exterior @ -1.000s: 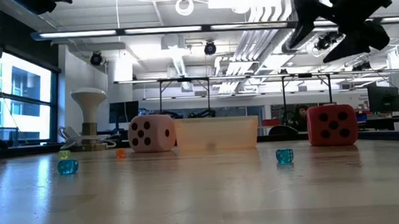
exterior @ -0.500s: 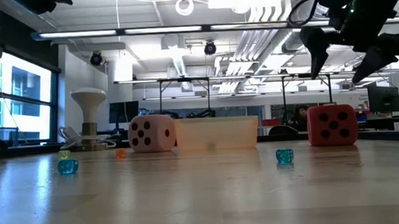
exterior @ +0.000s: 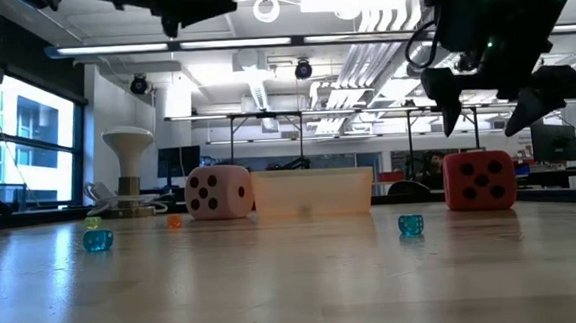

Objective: Pick & Place Dice
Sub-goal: Put the red die into the orange bin

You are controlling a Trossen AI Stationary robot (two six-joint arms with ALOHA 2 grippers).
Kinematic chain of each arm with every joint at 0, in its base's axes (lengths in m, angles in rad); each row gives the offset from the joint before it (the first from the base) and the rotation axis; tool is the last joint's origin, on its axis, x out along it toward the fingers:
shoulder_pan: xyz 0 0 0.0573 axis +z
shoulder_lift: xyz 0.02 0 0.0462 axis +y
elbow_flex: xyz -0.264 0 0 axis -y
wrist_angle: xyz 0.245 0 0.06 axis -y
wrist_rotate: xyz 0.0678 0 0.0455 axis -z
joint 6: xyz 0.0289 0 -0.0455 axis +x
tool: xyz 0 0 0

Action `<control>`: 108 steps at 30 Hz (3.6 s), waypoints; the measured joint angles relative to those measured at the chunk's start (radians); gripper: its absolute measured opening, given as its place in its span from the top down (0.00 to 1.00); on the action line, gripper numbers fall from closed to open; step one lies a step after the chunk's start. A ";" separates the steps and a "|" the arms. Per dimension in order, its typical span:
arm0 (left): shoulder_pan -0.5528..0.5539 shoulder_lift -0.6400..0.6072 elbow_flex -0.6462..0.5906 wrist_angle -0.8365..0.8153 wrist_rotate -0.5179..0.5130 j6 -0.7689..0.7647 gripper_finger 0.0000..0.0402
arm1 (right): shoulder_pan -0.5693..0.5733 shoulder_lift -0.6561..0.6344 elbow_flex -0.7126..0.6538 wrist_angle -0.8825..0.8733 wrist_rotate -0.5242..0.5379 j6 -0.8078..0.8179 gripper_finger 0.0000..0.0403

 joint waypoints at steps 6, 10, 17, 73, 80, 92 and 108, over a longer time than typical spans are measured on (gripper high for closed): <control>-0.020 -0.001 0.000 -0.065 -0.018 0.016 0.63 | -0.025 0.033 0.000 0.030 -0.006 -0.001 0.01; -0.033 -0.001 0.000 -0.086 -0.024 0.021 0.63 | -0.032 0.052 0.000 0.041 -0.026 -0.001 0.01; -0.058 -0.001 0.000 -0.117 -0.031 0.020 0.63 | -0.037 0.086 0.000 0.084 -0.022 -0.003 0.01; -0.072 0.007 -0.002 -0.189 -0.031 -0.036 0.63 | -0.096 0.258 -0.001 0.170 -0.067 -0.026 0.01; -0.072 0.007 -0.002 -0.189 -0.031 -0.052 0.63 | -0.096 0.258 -0.001 0.175 -0.061 -0.039 0.01; -0.072 0.007 -0.002 -0.189 -0.031 -0.051 0.63 | -0.096 0.258 -0.002 0.180 -0.040 -0.093 0.01; -0.072 0.007 -0.002 -0.197 -0.031 -0.051 0.63 | -0.071 0.245 -0.002 0.165 -0.006 -0.119 0.01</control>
